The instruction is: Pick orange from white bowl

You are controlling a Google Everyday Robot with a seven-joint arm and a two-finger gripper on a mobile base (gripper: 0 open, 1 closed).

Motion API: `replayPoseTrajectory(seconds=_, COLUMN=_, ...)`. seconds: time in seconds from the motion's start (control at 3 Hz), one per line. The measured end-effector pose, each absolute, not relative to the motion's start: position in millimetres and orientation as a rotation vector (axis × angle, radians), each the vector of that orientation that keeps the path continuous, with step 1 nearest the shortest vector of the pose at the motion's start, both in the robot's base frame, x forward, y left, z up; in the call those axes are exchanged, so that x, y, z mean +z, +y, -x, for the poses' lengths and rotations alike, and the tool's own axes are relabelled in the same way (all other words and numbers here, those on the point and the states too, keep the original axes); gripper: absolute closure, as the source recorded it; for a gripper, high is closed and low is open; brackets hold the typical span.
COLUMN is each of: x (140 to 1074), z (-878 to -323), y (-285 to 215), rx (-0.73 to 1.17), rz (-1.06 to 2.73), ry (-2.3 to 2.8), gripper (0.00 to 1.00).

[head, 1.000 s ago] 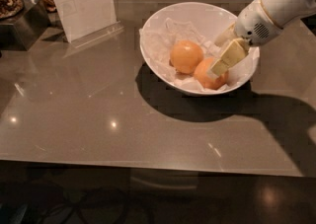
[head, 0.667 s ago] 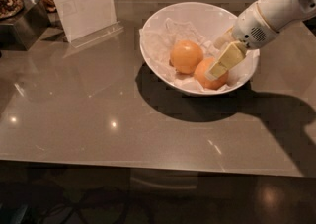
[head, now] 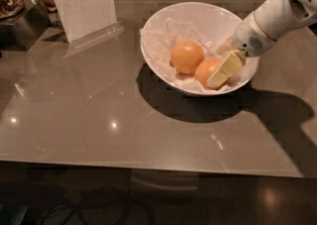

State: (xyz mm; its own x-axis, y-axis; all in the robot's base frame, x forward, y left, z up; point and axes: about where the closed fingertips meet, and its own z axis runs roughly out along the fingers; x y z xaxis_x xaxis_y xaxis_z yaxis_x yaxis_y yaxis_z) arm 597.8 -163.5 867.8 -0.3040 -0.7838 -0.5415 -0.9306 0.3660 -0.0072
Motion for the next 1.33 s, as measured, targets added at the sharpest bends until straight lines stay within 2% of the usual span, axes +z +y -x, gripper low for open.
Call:
replayPoseTrajectory(seconds=0.67, x=853.2, z=-603.5, y=-168.9, rx=0.418, rz=1.472, ry=2.204, gripper=0.16)
replayPoseTrajectory(seconds=1.0, x=851.9, z=-604.1, y=-170.2, rx=0.417, rz=1.463, ry=2.209, gripper=0.35)
replayPoseTrajectory(seconds=1.33, x=851.5, z=-604.5, y=-171.0, rx=0.416, rz=1.457, ry=2.212, gripper=0.58)
